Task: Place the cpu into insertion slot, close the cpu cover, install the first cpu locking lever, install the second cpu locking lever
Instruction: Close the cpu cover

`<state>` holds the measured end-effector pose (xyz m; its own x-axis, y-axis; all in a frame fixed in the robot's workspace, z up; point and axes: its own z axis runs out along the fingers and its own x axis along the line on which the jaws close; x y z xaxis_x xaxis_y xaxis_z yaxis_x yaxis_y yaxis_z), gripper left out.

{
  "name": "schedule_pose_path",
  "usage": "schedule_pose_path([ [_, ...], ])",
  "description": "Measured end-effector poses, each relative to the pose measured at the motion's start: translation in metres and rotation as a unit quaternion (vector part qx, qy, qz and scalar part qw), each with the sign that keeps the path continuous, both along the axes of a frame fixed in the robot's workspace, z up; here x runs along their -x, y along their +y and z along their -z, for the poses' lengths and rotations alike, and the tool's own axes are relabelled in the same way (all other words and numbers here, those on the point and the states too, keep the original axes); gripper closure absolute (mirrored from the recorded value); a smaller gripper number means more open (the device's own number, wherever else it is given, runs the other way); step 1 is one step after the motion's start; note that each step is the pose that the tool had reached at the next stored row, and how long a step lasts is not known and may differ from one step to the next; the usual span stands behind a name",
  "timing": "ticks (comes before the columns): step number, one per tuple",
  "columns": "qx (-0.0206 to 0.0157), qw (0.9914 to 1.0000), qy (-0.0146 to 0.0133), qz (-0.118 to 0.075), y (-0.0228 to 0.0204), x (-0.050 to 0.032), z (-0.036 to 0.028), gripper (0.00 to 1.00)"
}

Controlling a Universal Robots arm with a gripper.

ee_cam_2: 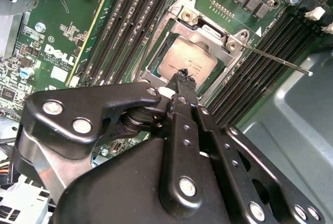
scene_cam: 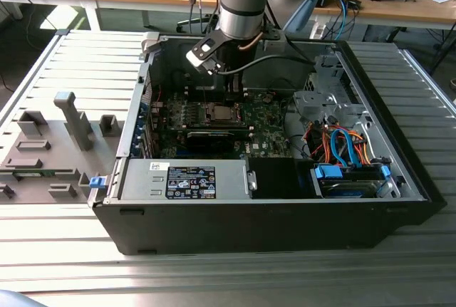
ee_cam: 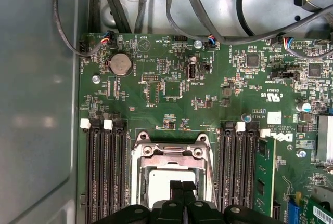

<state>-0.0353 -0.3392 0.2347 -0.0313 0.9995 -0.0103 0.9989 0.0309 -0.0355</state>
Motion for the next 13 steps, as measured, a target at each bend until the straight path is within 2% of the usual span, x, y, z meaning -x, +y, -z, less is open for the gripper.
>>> schedule_pose_path([
  [13,0.0,1.0,0.0,0.0,0.0,0.0013,0.0027,0.89],
])
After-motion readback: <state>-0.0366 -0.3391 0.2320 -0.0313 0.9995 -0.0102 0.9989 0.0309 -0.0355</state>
